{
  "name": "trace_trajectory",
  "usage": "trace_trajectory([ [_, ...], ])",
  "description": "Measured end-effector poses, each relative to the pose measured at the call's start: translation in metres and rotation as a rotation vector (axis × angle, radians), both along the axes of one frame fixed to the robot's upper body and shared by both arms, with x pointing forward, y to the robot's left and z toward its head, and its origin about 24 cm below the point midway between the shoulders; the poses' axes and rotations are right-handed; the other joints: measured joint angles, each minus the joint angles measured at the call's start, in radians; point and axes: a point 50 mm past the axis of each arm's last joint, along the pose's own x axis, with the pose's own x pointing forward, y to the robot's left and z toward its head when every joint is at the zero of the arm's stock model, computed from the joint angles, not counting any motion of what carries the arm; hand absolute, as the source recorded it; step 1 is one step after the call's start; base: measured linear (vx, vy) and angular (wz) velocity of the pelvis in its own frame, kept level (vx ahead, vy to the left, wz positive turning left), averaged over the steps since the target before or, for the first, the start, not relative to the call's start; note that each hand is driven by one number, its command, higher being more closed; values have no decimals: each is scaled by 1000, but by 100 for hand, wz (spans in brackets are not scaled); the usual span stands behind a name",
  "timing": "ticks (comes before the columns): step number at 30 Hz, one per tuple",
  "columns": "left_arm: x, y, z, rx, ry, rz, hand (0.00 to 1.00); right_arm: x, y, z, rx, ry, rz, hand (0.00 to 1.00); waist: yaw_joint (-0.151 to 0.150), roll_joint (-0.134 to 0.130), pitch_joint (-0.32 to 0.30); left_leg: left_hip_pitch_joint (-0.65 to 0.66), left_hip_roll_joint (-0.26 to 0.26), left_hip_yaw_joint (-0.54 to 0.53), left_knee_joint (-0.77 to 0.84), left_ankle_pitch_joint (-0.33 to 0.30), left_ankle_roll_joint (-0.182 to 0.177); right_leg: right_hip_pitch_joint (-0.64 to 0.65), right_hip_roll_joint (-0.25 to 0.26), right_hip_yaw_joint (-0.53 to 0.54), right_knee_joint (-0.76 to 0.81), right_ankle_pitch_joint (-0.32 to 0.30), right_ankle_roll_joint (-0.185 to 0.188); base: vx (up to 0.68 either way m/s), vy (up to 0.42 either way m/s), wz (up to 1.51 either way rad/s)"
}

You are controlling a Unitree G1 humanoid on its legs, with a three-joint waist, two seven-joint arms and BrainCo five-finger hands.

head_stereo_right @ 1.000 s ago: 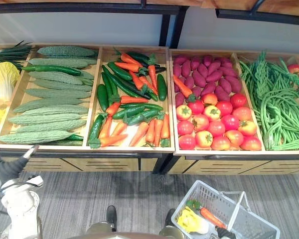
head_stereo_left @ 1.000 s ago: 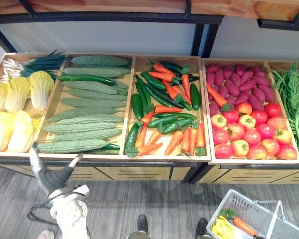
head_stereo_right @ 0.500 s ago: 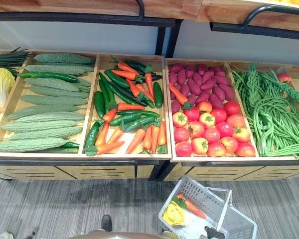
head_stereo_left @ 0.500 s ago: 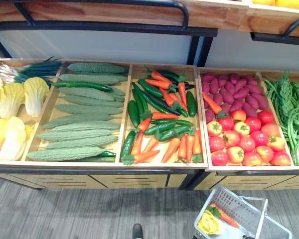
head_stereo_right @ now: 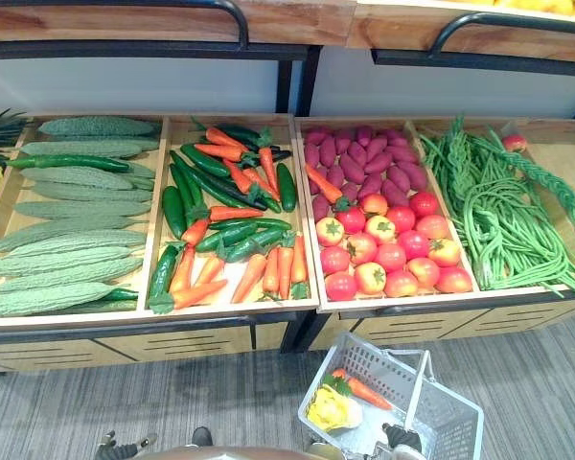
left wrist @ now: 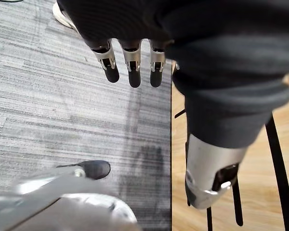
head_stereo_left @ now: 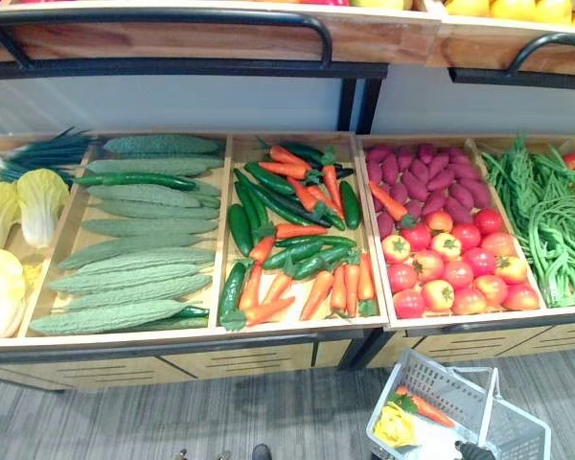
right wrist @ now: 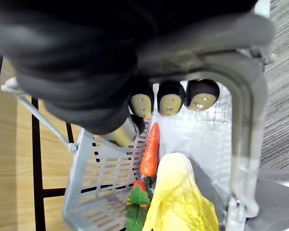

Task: Pick vegetable in the basket

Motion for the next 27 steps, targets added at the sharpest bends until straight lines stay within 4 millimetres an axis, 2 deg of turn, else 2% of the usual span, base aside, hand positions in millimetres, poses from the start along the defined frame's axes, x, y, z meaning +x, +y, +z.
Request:
trace_trajectory([
  [2,3,-1,0,-3,-1,-30,0,0,-2,1,-5,-12,-15,100,-1,23,23,-49,54,0,189,-108,8,-14,15,23,76,-27,8,-5,73,-29],
  [4,6,0,1,3,-3,-50,0,3,-1,1,-5,-28,-16,100,0,28,24,-78,76,29,274,-161,17,-39,22,64,92,-15,20,-20,153,-63],
  [6,14,3,2,15,-14,-72,0,12,2,3,-4,-56,-4,100,0,38,42,-87,103,83,318,-196,31,-74,36,114,92,42,1,-73,185,-103],
  [7,25,3,4,21,-36,-85,0,21,2,6,-11,-83,12,100,2,38,52,-85,121,156,326,-206,48,-113,55,108,51,161,-36,-108,126,-103],
  [8,25,3,4,21,-38,-85,0,22,2,6,-12,-88,18,100,2,49,60,-80,128,174,317,-201,56,-112,62,104,23,201,-46,-201,237,-148],
  [9,26,-1,4,14,-42,-90,0,31,3,8,-18,-107,44,100,15,53,80,-43,147,261,271,-182,85,-112,56,16,33,229,-79,-189,213,-134],
  [10,29,-3,4,13,-52,-102,0,30,-2,10,-40,-110,45,100,9,53,90,0,137,331,225,-168,97,-126,15,-148,226,88,-131,-198,269,-145],
  [11,30,-3,4,14,-55,-109,0,30,-6,11,-50,-105,50,100,10,51,92,23,127,361,202,-160,104,-124,-11,-213,314,26,-144,-111,245,-138],
  [12,29,-4,5,16,-59,-119,0,32,-10,12,-64,-97,74,100,10,50,92,52,123,427,183,-156,110,-110,-46,-302,454,-57,-143,-49,196,-148],
  [13,26,-1,5,22,-52,-120,0,35,-7,11,-56,-89,94,100,10,49,91,72,124,494,175,-155,111,-88,-72,-360,545,-104,-139,-59,149,-155],
  [16,23,-1,4,22,-45,-121,0,39,0,8,-30,-71,124,100,11,51,93,105,132,638,171,-155,111,-34,-108,-415,611,-157,-116,-61,16,-148],
  [18,24,-4,3,13,-47,-122,0,46,0,10,-29,-76,126,100,10,49,93,123,159,751,196,-155,110,-14,-119,-462,578,-181,-119,-33,-131,-164],
  [20,24,-8,3,3,-49,-117,0,49,-1,11,-32,-79,125,100,10,57,98,146,188,849,215,-153,98,-34,-83,-502,509,-199,-130,-31,-226,-165],
  [22,26,-14,1,-18,-60,-99,0,45,-1,9,-34,-65,128,100,7,71,91,158,203,942,195,-122,69,-31,27,-456,315,-199,-130,-57,-246,-157],
  [26,30,-16,1,-27,-65,-96,0,28,1,4,-10,-25,66,100,-36,81,97,206,224,979,190,-74,60,-12,108,-370,207,-185,-136,-49,-159,-86],
  [27,31,-17,1,-29,-68,-98,0,23,1,2,-4,-17,44,100,-36,84,95,217,229,978,190,-68,58,-3,118,-359,199,-185,-136,-45,-106,-60],
])
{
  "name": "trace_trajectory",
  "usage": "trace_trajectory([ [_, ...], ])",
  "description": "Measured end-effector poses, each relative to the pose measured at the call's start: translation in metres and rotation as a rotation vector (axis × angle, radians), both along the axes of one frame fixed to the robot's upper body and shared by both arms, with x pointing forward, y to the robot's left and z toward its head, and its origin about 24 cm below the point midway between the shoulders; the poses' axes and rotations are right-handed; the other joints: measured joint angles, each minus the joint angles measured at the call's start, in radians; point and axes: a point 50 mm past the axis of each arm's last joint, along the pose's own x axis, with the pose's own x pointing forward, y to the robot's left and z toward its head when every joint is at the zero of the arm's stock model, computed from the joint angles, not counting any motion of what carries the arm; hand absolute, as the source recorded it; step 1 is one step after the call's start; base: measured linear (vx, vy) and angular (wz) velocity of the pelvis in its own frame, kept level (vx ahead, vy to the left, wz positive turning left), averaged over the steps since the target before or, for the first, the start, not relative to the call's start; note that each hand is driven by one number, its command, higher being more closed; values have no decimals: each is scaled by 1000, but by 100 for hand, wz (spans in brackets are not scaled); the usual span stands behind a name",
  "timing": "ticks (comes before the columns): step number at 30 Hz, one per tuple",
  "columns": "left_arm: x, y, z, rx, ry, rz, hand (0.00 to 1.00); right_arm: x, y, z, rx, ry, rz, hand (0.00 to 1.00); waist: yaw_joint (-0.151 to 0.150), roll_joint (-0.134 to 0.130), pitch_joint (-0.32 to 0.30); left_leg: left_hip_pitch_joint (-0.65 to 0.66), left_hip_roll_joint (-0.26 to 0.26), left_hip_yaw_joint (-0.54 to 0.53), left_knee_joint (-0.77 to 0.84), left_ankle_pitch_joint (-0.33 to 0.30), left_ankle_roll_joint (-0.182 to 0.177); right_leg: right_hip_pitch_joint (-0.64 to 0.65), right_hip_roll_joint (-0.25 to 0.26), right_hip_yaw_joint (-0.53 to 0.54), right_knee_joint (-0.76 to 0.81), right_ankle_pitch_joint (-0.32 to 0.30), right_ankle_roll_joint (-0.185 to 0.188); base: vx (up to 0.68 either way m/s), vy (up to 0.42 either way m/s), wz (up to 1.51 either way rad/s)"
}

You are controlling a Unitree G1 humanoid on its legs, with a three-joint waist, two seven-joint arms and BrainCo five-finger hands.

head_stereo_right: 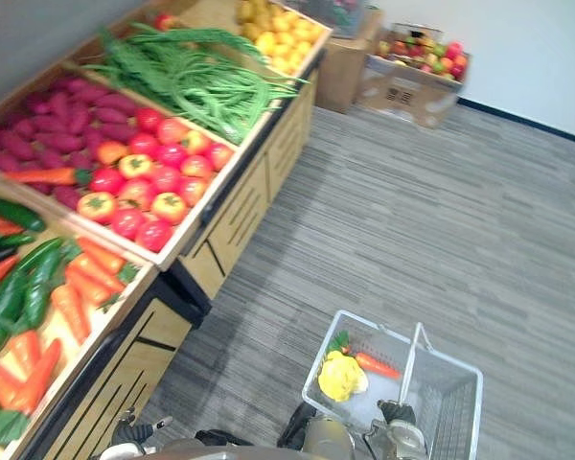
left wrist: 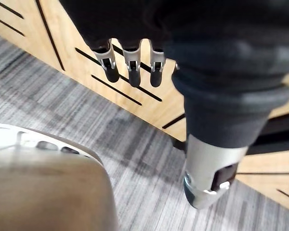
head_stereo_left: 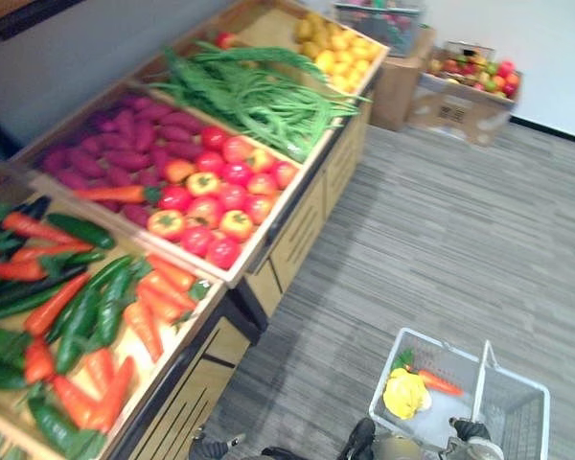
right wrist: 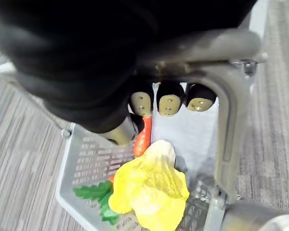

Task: Pick vegetable in the basket

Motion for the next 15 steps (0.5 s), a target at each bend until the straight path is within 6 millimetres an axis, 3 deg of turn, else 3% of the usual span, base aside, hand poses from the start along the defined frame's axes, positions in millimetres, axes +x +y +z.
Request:
trace_trajectory([
  [2,8,-6,0,-13,-14,-14,0,-10,-3,-1,-13,13,-24,100,-15,9,-6,23,30,-1,28,15,-11,6,31,39,-15,0,-1,-71,-104,-55],
  [4,10,-7,0,-16,-20,-18,0,-6,-3,0,-18,-1,-14,100,-25,7,-4,30,55,-12,84,36,-11,3,49,82,-24,6,-16,-77,-68,-61],
  [5,10,-8,0,-18,-19,-17,0,-6,-4,0,-20,-1,-10,100,-25,6,-3,31,67,-39,108,46,-9,4,57,105,-30,9,-22,-72,-82,-96],
  [6,12,-9,1,-19,-27,-15,0,-4,-3,1,-22,-5,4,100,-18,3,4,12,84,-153,177,72,8,12,68,159,-43,16,-37,-50,-86,-116],
  [7,13,-8,2,-12,-39,-19,0,1,-1,1,-25,-10,29,100,-13,-12,18,-33,65,-335,210,59,0,22,69,216,-50,20,-44,-40,-60,-124],
  [8,15,-9,2,-8,-46,-28,0,3,-4,3,-33,-15,32,100,-9,-9,20,-50,26,-443,192,33,-14,21,67,247,-50,24,-45,-24,12,-146],
  [10,17,-13,3,0,-55,-61,0,7,-6,5,-51,-25,61,100,13,3,28,-100,-149,-813,85,-31,-32,17,70,381,-71,50,-36,-39,104,-171],
  [12,16,-14,3,2,-52,-71,0,9,-4,5,-53,-30,82,100,13,4,28,-119,-214,-929,28,-40,-46,16,74,430,-93,65,-24,-61,159,-139],
  [13,16,-13,3,7,-54,-79,0,11,-5,6,-57,-38,94,100,15,17,35,-149,-276,-1076,-88,-41,-48,3,96,519,-138,93,-1,-63,164,-158],
  [15,19,-14,4,6,-59,-89,0,14,-8,8,-69,-45,107,100,17,34,43,-180,-283,-1151,-172,-18,-35,-12,118,563,-160,115,17,-28,173,-139],
])
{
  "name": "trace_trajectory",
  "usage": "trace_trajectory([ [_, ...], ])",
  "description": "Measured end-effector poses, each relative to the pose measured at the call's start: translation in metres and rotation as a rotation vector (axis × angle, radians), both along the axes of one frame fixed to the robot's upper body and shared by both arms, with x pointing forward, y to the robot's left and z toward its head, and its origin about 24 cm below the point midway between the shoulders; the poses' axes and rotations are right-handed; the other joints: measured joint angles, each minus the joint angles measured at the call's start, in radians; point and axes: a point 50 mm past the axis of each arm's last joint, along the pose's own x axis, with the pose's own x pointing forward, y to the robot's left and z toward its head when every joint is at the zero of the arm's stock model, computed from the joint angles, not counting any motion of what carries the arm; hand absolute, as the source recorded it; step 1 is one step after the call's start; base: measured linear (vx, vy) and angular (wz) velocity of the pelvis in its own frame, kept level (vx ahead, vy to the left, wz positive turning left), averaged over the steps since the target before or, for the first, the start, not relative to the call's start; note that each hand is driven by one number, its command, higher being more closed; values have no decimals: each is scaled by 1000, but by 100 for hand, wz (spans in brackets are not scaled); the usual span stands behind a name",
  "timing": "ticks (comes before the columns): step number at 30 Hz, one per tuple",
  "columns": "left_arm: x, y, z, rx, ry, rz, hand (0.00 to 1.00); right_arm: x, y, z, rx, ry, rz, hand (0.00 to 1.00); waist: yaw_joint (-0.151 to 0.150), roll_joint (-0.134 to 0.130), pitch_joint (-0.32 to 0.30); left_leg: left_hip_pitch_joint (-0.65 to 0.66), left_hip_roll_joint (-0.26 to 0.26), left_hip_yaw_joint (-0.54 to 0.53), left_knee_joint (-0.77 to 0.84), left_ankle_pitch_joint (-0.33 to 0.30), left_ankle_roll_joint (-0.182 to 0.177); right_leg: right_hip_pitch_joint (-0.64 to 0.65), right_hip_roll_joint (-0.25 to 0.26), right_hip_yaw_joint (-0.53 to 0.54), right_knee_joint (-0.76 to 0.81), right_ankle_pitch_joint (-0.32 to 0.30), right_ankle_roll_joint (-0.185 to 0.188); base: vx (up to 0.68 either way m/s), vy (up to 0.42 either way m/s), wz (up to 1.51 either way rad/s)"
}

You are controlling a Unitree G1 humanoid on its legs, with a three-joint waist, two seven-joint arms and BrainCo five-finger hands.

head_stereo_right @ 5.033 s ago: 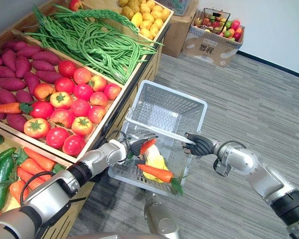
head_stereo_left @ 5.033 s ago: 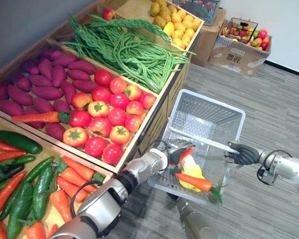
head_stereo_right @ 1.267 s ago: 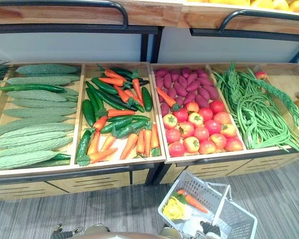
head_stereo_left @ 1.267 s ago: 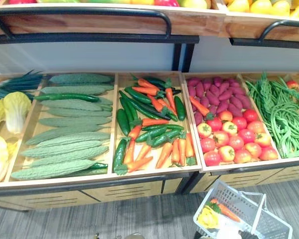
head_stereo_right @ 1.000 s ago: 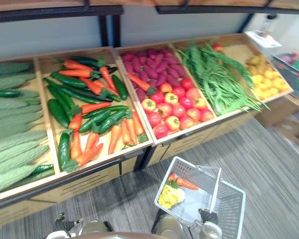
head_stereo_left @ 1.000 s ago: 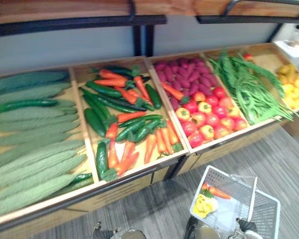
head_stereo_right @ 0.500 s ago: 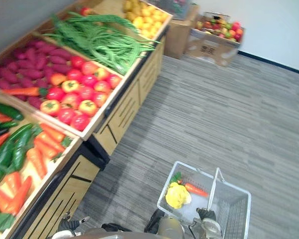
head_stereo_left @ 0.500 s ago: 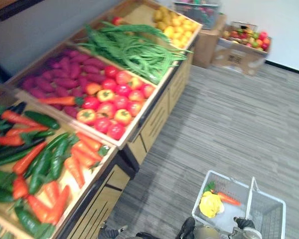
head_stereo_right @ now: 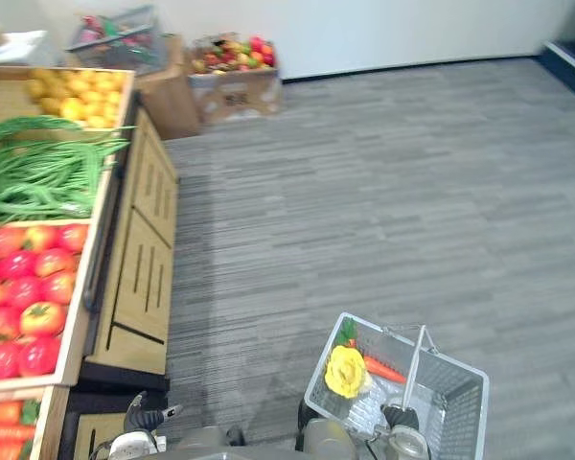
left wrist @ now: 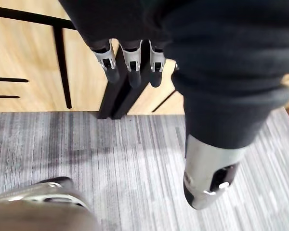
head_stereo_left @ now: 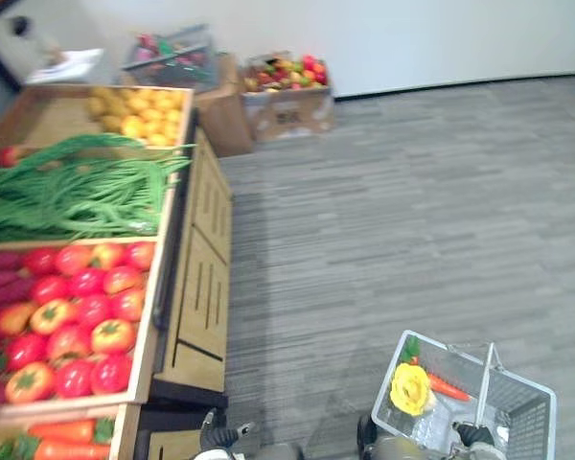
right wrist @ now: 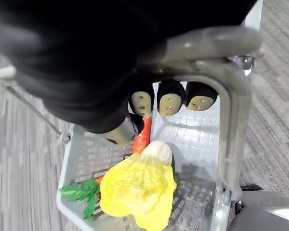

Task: Pick vegetable in the basket

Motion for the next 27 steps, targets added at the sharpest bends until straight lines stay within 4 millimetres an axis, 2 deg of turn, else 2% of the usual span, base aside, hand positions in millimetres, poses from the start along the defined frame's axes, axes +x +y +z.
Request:
trace_trajectory([
  [1,2,1,1,5,-4,-2,0,1,3,0,5,-5,2,100,10,-1,3,-7,-12,34,-11,21,34,-17,-5,48,-3,18,24,30,242,-90],
  [2,3,3,1,8,-5,-3,0,0,4,-1,12,-11,-11,100,11,-17,11,-7,-24,53,-17,21,41,-23,-16,60,-8,30,38,33,201,-70],
  [4,3,8,2,25,0,4,0,-3,9,-1,19,-22,-34,100,13,-43,19,1,-46,90,-38,23,58,-43,-37,85,0,38,42,61,188,-31],
  [6,0,11,1,31,15,6,0,1,14,-1,24,-40,-29,100,20,-59,24,12,-56,118,-47,26,62,-59,-45,99,16,39,44,96,191,-38],
  [8,0,11,1,53,22,-13,0,9,21,2,32,-77,-15,100,45,-67,26,28,-46,195,-54,27,64,-94,-56,-9,72,34,36,86,99,-59],
  [10,-2,11,1,60,26,-19,0,15,28,3,37,-103,14,100,55,-71,32,69,-37,248,-56,27,64,-103,-69,-139,144,11,9,59,15,-55],
  [11,-2,11,1,60,27,-20,0,17,30,4,39,-109,20,100,57,-71,32,82,-32,260,-55,27,64,-108,-73,-173,172,3,2,75,-34,-38],
  [13,-3,12,2,64,24,-19,0,18,36,4,49,-122,25,100,55,-73,31,120,-14,272,-52,26,64,-122,-110,-271,288,-52,-22,97,-70,-3],
  [15,-1,13,3,65,13,-16,0,17,33,4,42,-120,22,100,51,-80,28,121,-2,258,-42,21,56,-136,-139,-267,328,-50,-29,134,-124,35],
  [16,1,14,4,64,3,-9,0,13,33,2,44,-106,25,100,52,-90,22,113,2,231,-38,13,43,-135,-123,-214,320,-62,-2,135,-144,36],
  [18,1,13,3,45,-1,6,0,16,33,3,44,-107,57,100,64,-83,21,104,28,192,-62,19,32,-122,-77,-181,260,-65,2,154,-256,-5],
  [21,-1,13,2,13,-2,31,0,18,34,3,49,-103,78,100,67,-78,19,98,31,184,-72,30,17,-94,-61,-187,183,-65,2,84,-139,-8],
  [23,-4,10,0,-17,5,59,0,11,28,0,41,-71,71,100,55,-63,9,106,25,154,-73,35,17,-53,-61,-202,134,-64,1,50,-20,25],
  [24,-6,7,-2,-42,4,86,0,8,26,-1,43,-55,60,100,51,-51,1,113,22,135,-76,37,19,-24,-61,-216,102,-50,5,31,30,29],
  [27,-12,6,-5,-93,10,153,0,-1,27,-5,58,-20,39,100,47,-45,-19,115,5,121,-89,55,23,33,-60,-225,-17,13,16,9,53,16],
])
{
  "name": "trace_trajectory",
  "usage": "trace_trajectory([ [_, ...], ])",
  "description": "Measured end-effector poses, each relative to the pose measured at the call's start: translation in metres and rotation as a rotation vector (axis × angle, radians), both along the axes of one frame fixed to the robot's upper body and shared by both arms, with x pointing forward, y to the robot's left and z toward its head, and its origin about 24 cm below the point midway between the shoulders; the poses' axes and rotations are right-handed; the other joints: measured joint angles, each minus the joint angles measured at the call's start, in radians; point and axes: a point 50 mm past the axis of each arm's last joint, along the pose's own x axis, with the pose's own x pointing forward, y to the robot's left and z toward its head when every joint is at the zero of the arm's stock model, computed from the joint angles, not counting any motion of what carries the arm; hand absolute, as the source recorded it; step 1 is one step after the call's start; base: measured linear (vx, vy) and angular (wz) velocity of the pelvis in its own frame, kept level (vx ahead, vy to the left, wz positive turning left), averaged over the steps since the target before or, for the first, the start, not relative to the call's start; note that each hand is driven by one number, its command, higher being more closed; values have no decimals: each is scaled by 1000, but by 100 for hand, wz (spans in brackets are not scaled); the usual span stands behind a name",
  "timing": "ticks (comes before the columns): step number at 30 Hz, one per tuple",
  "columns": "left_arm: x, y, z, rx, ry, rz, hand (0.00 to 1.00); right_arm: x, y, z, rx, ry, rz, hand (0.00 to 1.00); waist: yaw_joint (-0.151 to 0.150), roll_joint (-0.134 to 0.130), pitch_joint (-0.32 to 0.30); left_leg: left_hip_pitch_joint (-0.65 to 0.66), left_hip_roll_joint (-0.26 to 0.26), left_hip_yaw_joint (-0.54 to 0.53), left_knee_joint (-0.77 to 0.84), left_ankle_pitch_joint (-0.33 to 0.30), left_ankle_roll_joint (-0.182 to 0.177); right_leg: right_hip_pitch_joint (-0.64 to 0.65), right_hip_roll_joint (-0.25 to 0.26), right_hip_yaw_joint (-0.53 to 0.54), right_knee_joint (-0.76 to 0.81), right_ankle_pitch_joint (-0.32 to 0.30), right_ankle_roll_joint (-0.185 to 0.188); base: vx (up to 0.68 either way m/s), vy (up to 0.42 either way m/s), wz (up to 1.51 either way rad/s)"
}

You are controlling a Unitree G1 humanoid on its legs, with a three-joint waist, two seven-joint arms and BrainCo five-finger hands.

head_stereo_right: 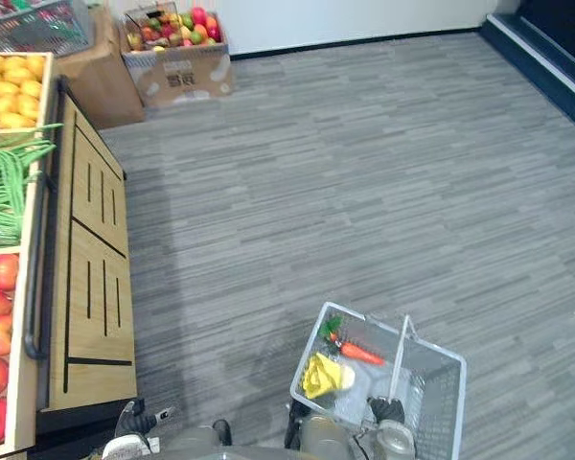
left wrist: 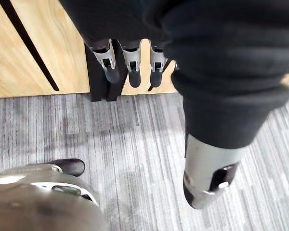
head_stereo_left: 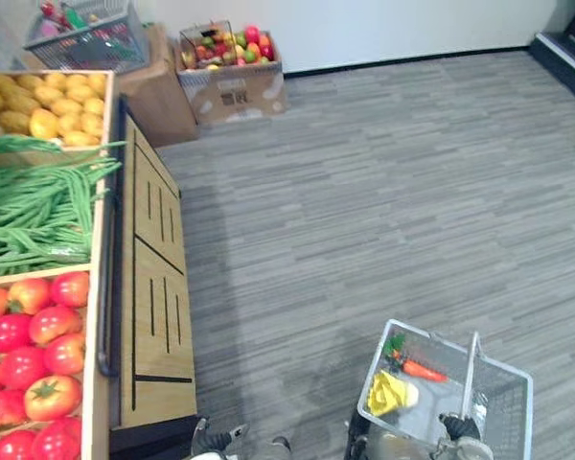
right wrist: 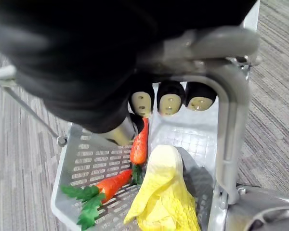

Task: Pick vegetable in the basket

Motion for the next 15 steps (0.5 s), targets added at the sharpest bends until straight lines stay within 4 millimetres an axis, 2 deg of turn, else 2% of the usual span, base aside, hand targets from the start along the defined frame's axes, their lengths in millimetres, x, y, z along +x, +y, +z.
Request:
trace_trajectory([
  [5,-8,-1,-4,-57,18,59,0,-6,3,-3,18,33,1,100,-2,1,-10,0,-36,-31,-7,0,0,63,-14,-6,-137,85,17,-24,71,7],
  [13,-16,-1,-8,-92,55,57,0,-17,3,-7,44,60,-32,100,-4,-1,-36,14,-63,-75,-42,0,3,75,-32,-28,-150,106,34,-52,37,10],
  [15,-18,-1,-9,-98,65,54,0,-19,3,-7,53,60,-55,100,-6,1,-37,25,-63,-92,-56,-6,15,83,-30,-30,-155,109,34,-53,21,2],
])
